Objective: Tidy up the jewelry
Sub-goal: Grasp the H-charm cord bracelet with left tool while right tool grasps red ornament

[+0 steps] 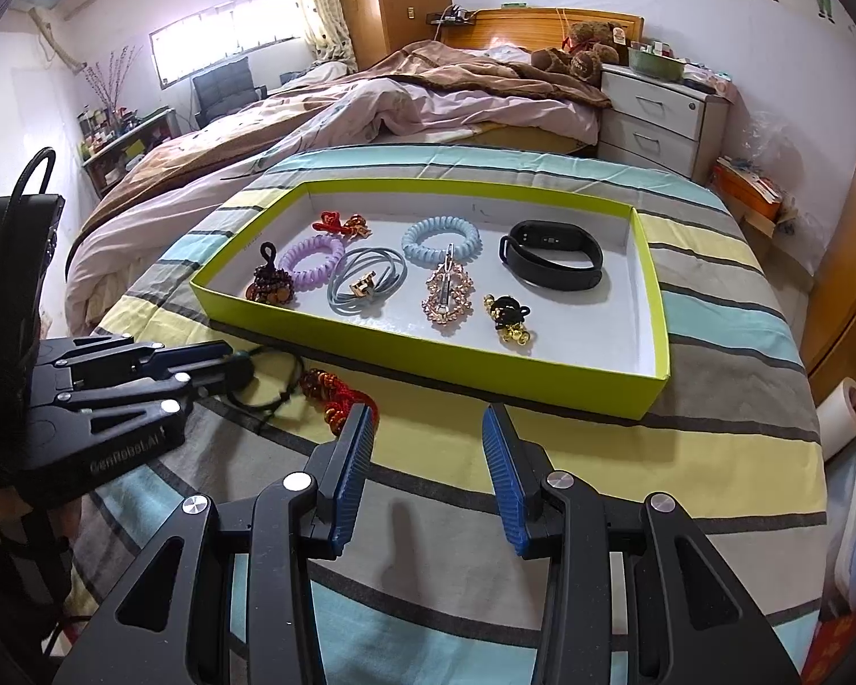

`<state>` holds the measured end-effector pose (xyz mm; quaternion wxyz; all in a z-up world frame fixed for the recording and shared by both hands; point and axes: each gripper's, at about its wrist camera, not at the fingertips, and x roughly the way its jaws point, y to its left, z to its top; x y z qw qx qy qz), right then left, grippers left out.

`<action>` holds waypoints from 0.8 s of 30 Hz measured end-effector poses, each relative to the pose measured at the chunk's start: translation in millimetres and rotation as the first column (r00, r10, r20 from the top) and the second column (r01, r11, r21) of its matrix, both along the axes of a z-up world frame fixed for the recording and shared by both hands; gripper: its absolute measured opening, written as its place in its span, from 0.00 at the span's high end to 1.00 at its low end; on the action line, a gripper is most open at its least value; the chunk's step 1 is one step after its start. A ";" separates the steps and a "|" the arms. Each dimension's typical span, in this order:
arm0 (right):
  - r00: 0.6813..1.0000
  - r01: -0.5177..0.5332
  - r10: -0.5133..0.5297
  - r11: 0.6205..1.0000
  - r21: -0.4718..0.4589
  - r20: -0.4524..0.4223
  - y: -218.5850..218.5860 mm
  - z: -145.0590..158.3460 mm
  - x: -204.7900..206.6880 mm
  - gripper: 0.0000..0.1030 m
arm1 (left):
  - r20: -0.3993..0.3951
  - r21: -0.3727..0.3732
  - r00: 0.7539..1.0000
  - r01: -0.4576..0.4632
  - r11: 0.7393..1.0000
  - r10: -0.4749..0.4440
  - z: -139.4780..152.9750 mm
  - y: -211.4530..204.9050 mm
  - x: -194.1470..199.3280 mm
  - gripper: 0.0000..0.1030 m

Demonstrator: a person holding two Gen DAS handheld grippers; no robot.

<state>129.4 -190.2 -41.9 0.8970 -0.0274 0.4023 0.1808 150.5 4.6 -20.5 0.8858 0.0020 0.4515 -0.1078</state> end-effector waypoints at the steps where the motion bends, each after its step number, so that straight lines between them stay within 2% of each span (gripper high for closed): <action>1: 1.000 0.000 0.000 1.000 -0.001 -0.002 0.1 0.0 0.1 0.60 | 0.001 -0.007 1.000 -0.007 1.000 0.007 0.5 2.7 -0.8 0.82; 11: 0.999 -0.042 0.042 0.999 -0.012 0.004 11.6 0.4 -0.4 0.60 | 0.036 -0.062 0.998 -0.049 0.997 0.051 11.2 29.2 -15.7 0.82; 24: 0.988 -0.146 0.142 0.987 -0.068 -0.053 48.6 -13.5 16.4 0.60 | 0.033 -0.092 0.996 -0.085 0.992 0.088 12.0 55.6 -28.3 0.82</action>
